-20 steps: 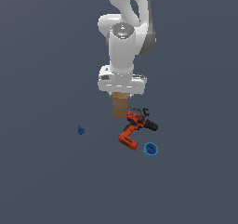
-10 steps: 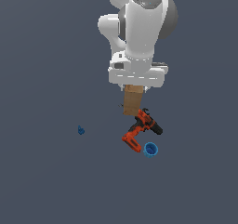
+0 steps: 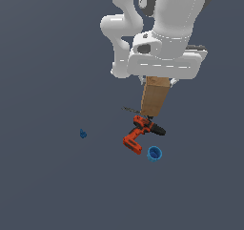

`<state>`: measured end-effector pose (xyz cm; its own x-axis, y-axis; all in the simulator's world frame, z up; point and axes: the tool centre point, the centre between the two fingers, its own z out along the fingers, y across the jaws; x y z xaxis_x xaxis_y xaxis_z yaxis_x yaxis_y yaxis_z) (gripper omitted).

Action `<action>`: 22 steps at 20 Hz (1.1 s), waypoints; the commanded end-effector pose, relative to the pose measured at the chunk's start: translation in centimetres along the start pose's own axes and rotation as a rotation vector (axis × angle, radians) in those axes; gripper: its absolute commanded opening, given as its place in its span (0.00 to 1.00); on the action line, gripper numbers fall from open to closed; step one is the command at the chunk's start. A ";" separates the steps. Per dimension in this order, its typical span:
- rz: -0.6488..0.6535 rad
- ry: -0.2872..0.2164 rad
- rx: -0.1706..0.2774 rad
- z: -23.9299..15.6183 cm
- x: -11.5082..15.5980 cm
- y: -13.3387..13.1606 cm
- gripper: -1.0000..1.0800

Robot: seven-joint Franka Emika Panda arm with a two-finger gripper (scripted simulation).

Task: Pick up a designated object from a clutter of objects.

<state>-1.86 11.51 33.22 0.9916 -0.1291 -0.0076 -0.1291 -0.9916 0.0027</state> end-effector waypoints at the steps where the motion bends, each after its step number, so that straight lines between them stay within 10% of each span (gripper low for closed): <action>1: 0.001 0.008 0.002 -2.1 0.8 -1.3 0.00; 22: 0.002 0.008 0.003 -11.8 5.0 -8.6 0.00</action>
<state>4.03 19.06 44.04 0.9914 -0.1304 -0.0090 -0.1304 -0.9915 0.0030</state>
